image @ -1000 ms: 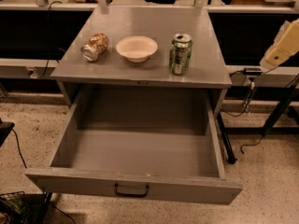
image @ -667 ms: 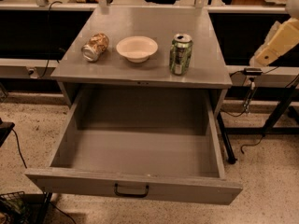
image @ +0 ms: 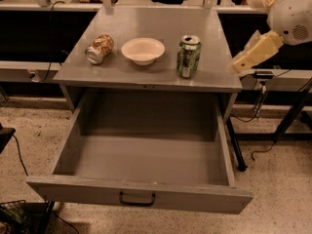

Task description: Place green can into top drawer

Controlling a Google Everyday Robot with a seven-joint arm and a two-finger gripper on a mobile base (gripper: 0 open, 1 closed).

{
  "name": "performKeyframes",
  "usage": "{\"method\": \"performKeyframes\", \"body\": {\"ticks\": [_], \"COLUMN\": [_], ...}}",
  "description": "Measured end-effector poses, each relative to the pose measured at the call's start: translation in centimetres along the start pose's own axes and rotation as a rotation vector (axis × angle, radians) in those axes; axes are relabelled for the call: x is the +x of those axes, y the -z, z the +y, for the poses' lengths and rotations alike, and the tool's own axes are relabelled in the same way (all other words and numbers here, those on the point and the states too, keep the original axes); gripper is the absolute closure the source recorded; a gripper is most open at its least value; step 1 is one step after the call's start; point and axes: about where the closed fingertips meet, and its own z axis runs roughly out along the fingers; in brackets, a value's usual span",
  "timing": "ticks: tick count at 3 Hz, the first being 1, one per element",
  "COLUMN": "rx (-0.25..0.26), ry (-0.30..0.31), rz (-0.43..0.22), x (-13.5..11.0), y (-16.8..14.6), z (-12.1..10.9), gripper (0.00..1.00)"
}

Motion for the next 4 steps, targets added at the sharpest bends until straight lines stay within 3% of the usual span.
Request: {"method": "performKeyframes", "body": {"ticks": [1, 2, 3, 4], "rx": [0.051, 0.051, 0.007, -0.023], "ry": [-0.025, -0.025, -0.038, -0.088], "rz": [-0.039, -0.039, -0.039, -0.062], "x": [-0.3, -0.3, 0.0, 1.3], "y": [-6.6, -6.6, -7.8, -10.3], "z": [1.6, 1.6, 1.7, 1.8], "gripper": [0.00, 0.00, 0.00, 0.00]}}
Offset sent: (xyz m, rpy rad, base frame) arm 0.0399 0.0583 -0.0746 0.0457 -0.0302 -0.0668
